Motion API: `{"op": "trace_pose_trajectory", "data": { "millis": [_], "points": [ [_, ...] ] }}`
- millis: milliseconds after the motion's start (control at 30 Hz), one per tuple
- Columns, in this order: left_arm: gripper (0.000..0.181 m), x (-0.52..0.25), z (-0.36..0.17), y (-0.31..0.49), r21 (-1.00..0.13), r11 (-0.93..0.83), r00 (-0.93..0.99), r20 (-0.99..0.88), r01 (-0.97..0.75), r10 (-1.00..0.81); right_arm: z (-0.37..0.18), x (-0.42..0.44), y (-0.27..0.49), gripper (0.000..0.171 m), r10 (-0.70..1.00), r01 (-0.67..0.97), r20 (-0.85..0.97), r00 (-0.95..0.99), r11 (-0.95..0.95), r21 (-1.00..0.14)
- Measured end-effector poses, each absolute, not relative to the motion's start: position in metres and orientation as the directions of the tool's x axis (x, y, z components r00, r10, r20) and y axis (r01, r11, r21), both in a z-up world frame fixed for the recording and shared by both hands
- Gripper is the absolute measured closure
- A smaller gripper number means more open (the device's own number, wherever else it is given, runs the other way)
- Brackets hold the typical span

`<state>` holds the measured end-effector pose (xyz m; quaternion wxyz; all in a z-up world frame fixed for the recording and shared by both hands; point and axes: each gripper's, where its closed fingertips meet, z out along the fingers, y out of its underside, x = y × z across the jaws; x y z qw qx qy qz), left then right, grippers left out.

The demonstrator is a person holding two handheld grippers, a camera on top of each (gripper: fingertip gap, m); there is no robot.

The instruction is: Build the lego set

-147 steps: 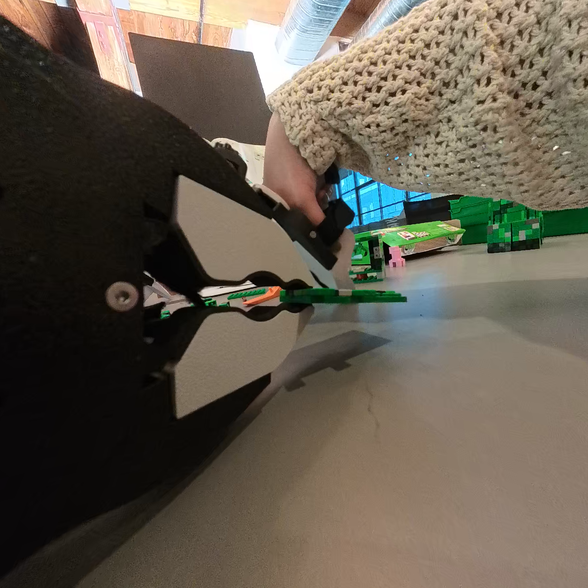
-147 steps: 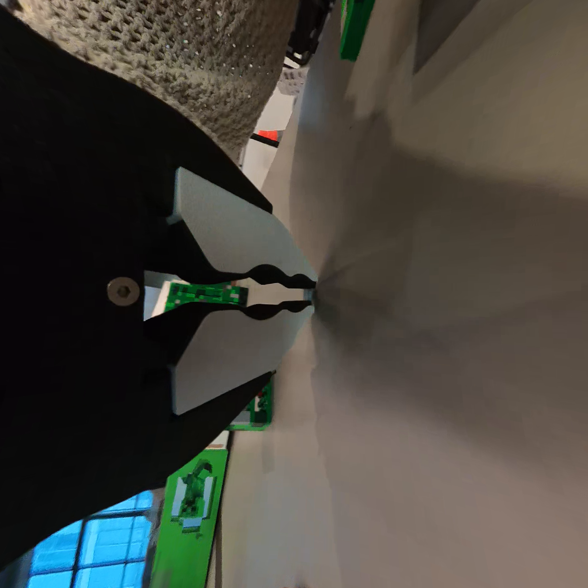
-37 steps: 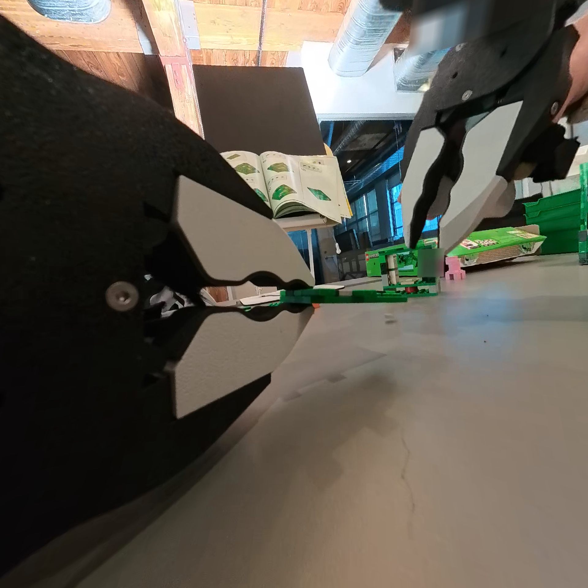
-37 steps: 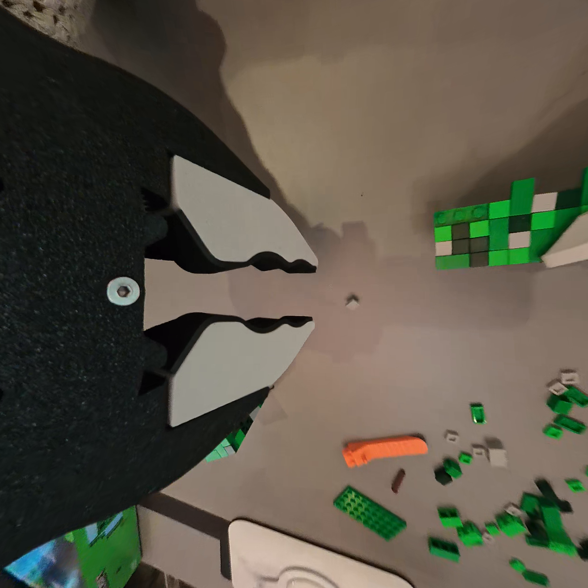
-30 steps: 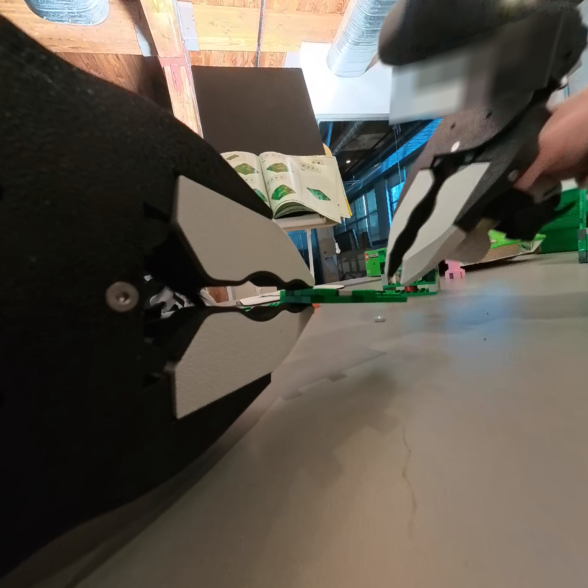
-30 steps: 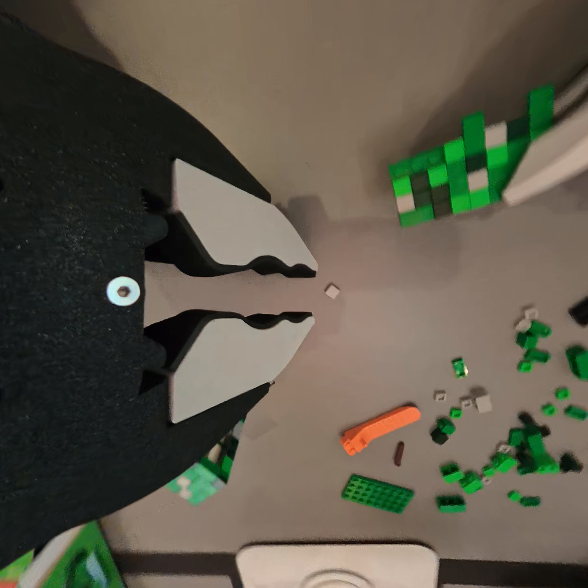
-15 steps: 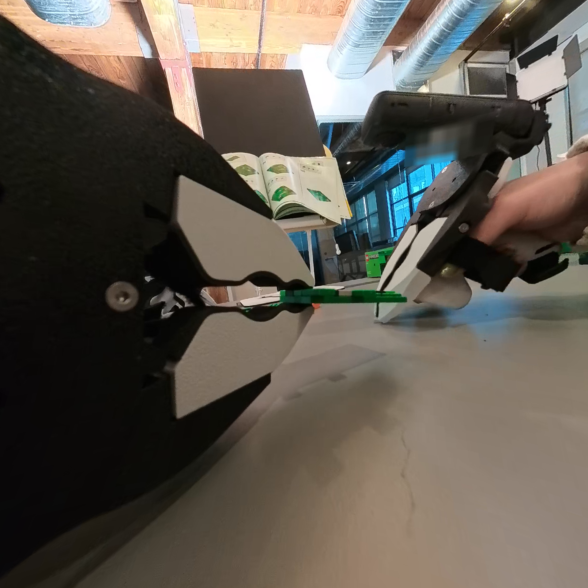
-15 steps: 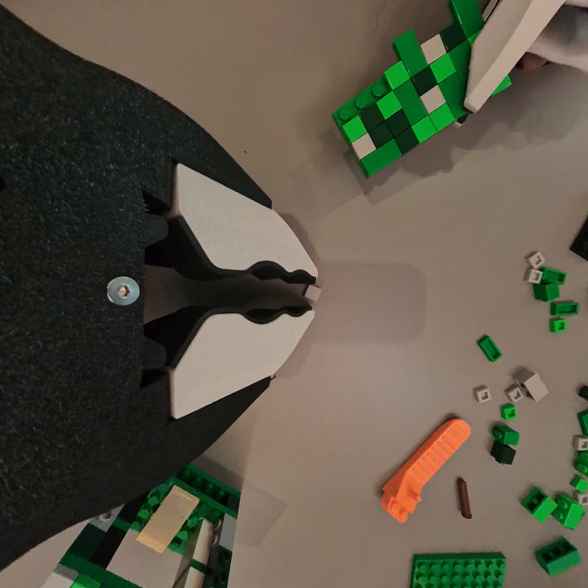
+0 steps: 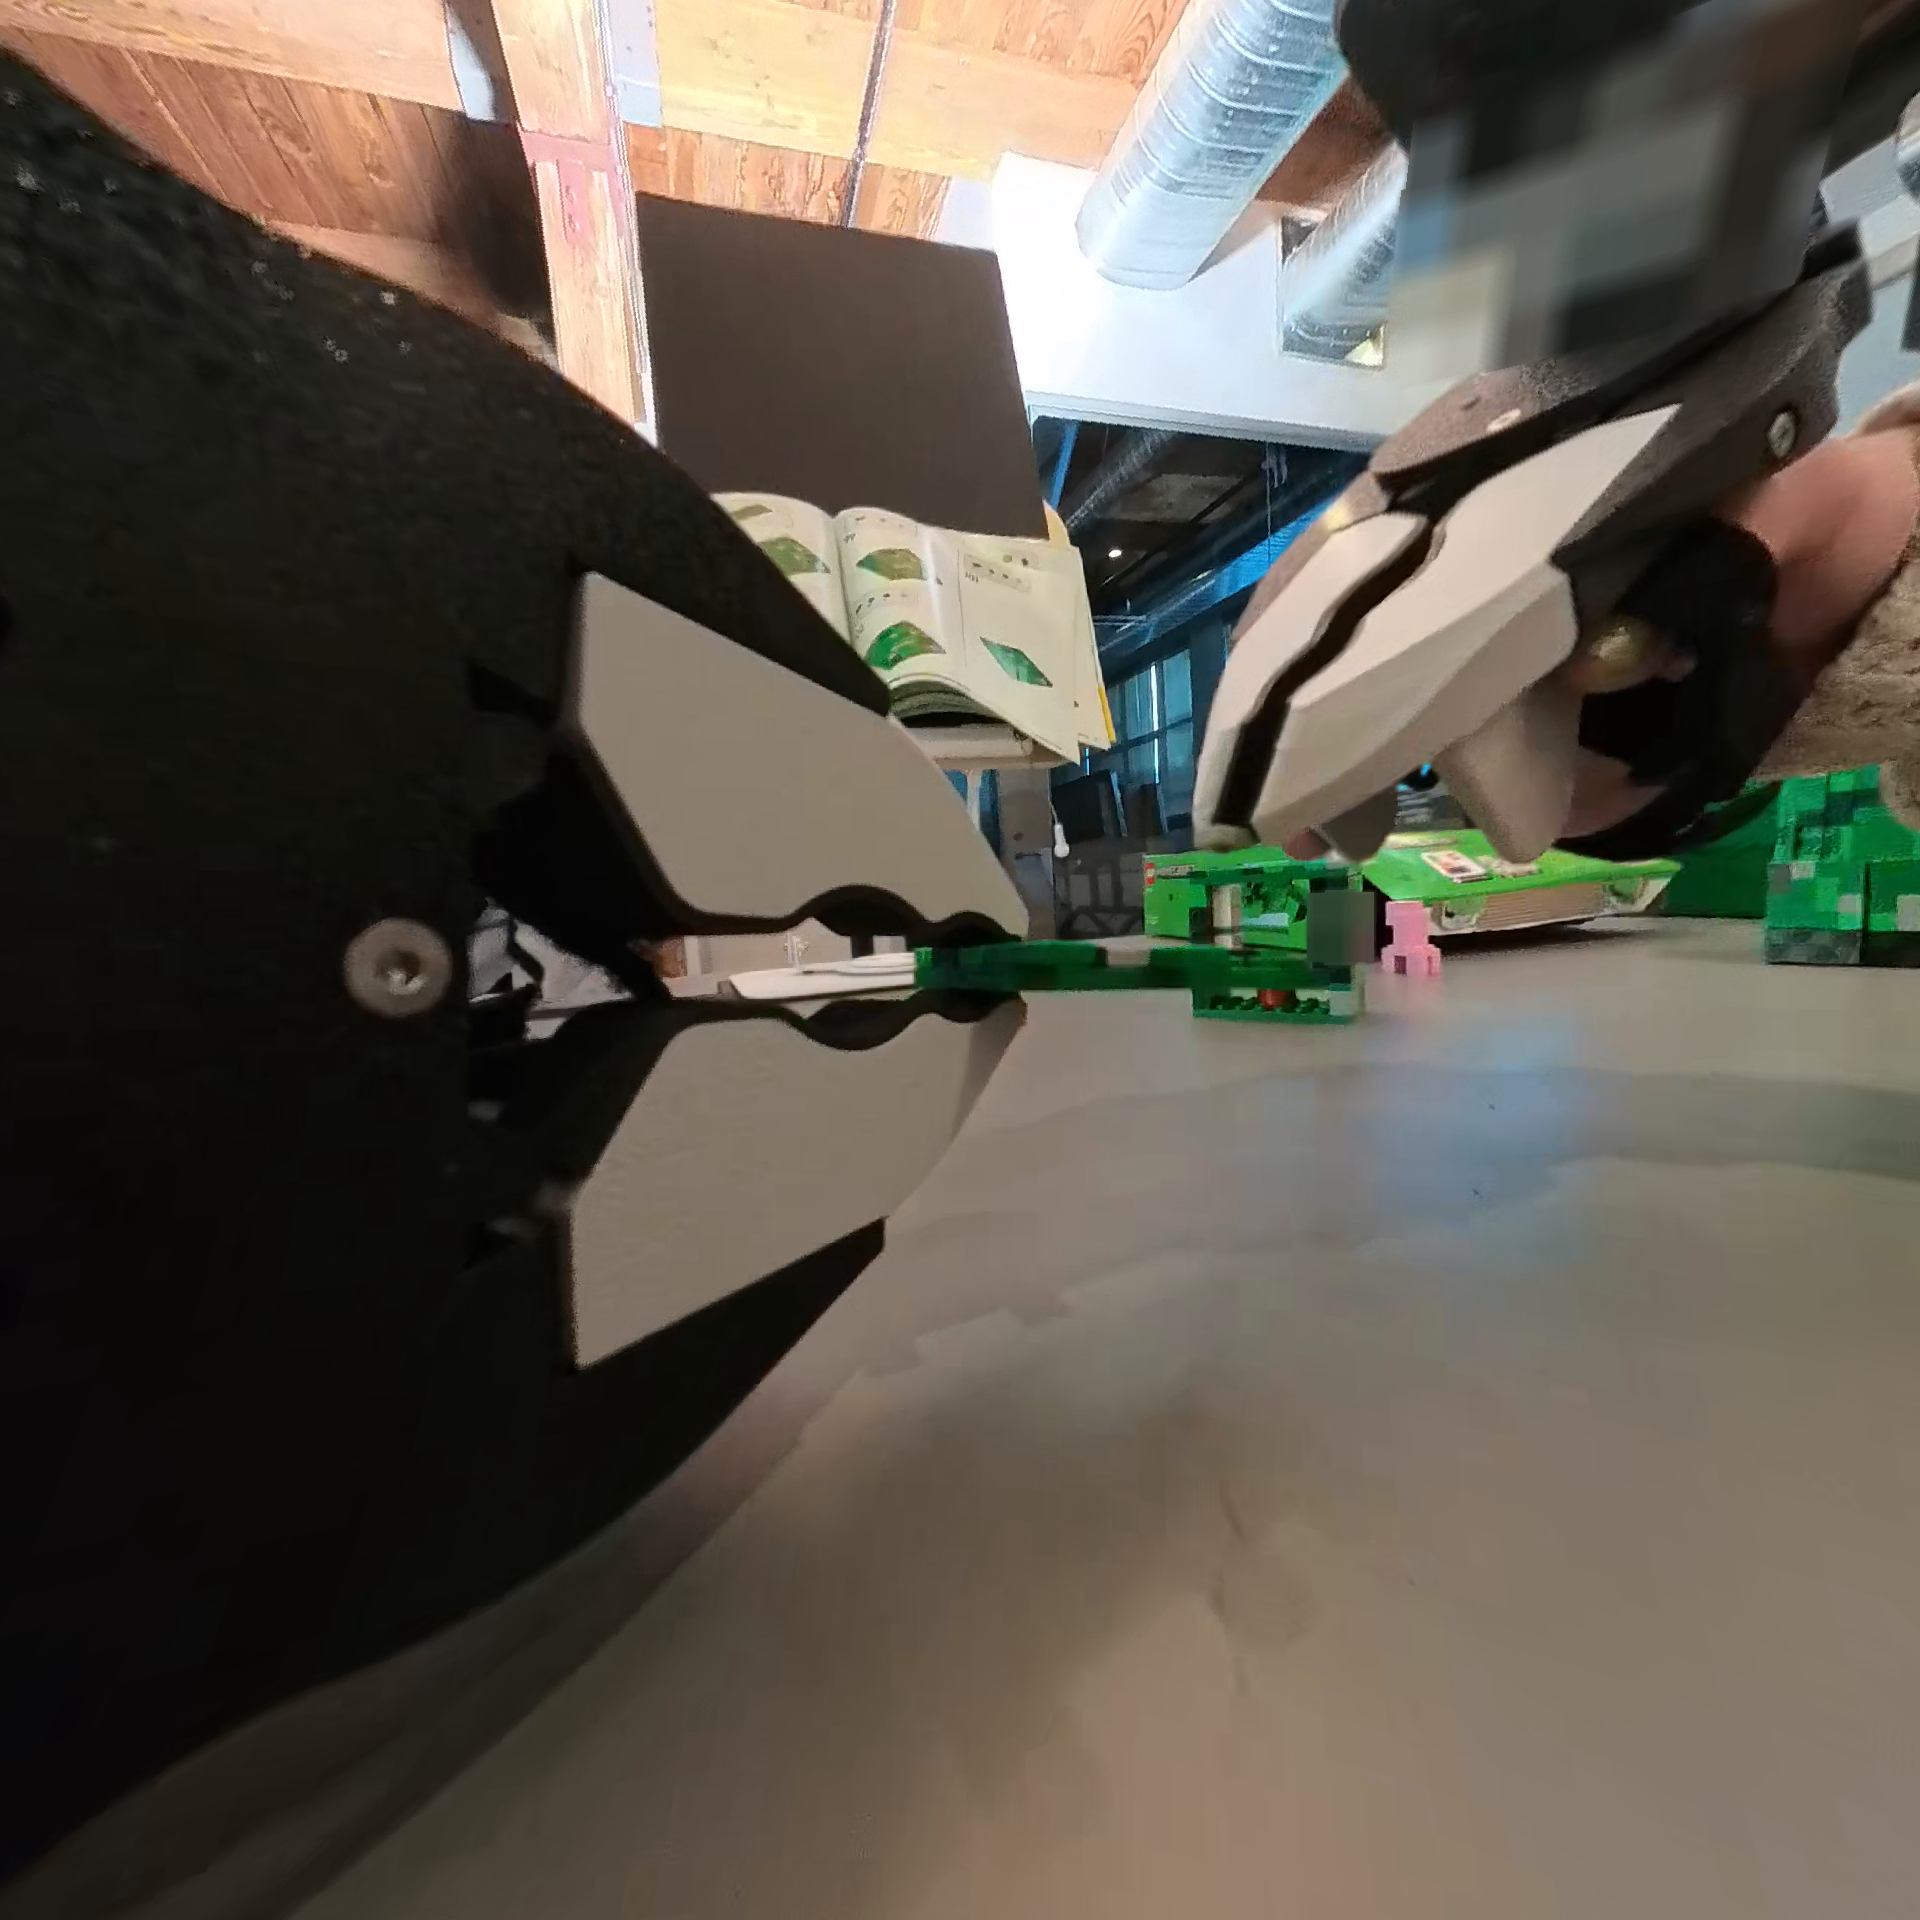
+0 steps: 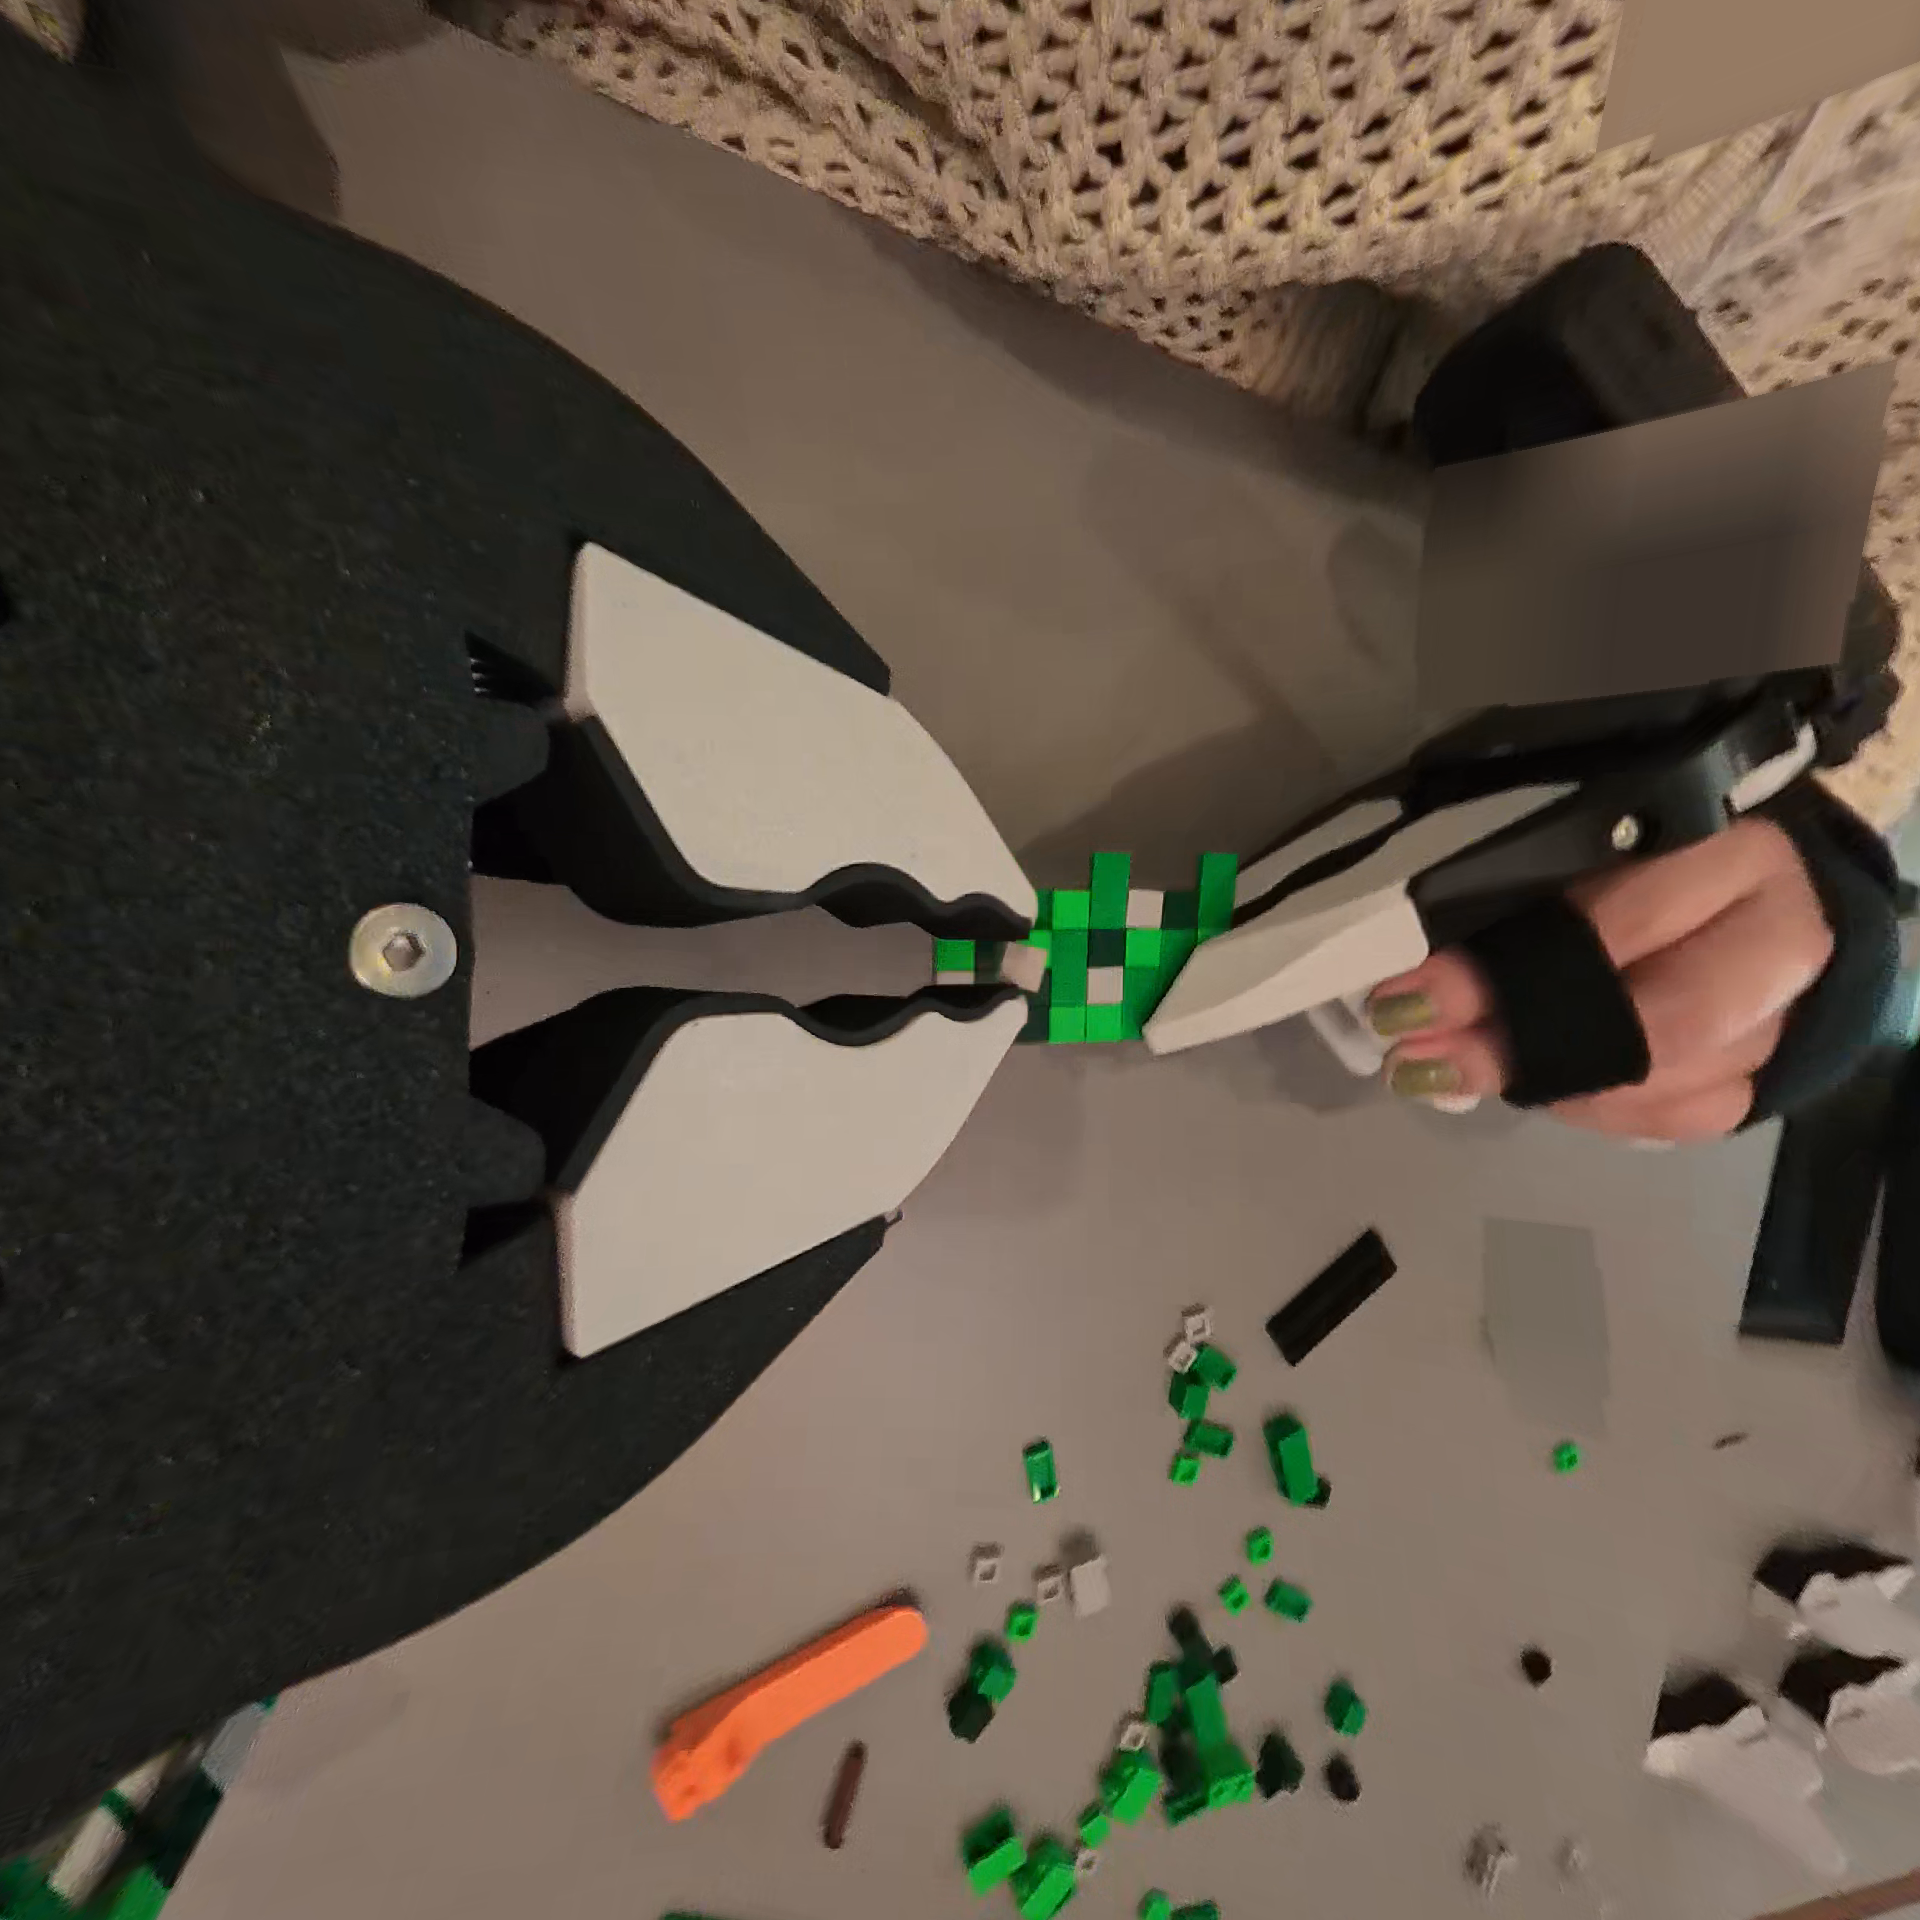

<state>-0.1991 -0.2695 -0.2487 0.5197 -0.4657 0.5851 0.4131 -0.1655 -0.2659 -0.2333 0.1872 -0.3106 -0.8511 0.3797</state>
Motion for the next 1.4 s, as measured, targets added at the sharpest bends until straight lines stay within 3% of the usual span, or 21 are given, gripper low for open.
{"op": "trace_pose_trajectory", "data": {
  "millis": [167, 467, 633, 767, 900, 1033, 1233, 1400],
  "points": [
    [0.176, -0.196, -0.244, -0.272, -0.009, 0.244, -0.014, -0.996, -0.97, -0.093, -0.242, -0.165, -0.273, 0.164, 0.631, 0.401, 0.12, -0.766, 0.616, -0.678],
    [0.176, -0.195, -0.241, -0.272, -0.019, 0.252, -0.003, -0.996, -0.968, -0.084, -0.242, -0.166, -0.275, 0.163, 0.599, 0.396, 0.141, -0.788, 0.669, -0.629],
    [0.176, -0.197, -0.24, -0.271, -0.03, 0.24, 0.01, -0.996, -0.97, -0.084, -0.237, -0.166, -0.272, 0.148, 0.612, 0.378, 0.194, -0.767, 0.674, -0.635],
    [0.176, -0.204, -0.235, -0.268, -0.058, 0.204, 0.044, -0.996, -0.977, -0.072, -0.226, -0.166, -0.267, 0.139, 0.675, 0.352, 0.318, -0.666, 0.66, -0.663],
    [0.176, -0.214, -0.234, -0.263, -0.101, 0.139, 0.09, -0.992, -0.985, -0.083, -0.217, -0.173, -0.263, 0.134, 0.757, 0.334, 0.508, -0.41, 0.643, -0.689],
    [0.176, -0.219, -0.232, -0.262, -0.119, 0.115, 0.11, -0.99, -0.986, -0.084, -0.224, -0.176, -0.258, 0.128, 0.624, 0.348, 0.748, -0.225, 0.769, -0.536],
    [0.176, -0.218, -0.235, -0.261, -0.116, 0.11, 0.106, -0.99, -0.987, -0.096, -0.238, -0.189, -0.257, 0.136, 0.36, 0.422, 0.918, -0.164, 0.867, -0.265],
    [0.176, -0.217, -0.235, -0.262, -0.111, 0.112, 0.099, -0.99, -0.988, -0.103, -0.24, -0.196, -0.255, 0.145, 0.293, 0.443, 0.943, -0.155, 0.874, -0.198]
  ]
}}
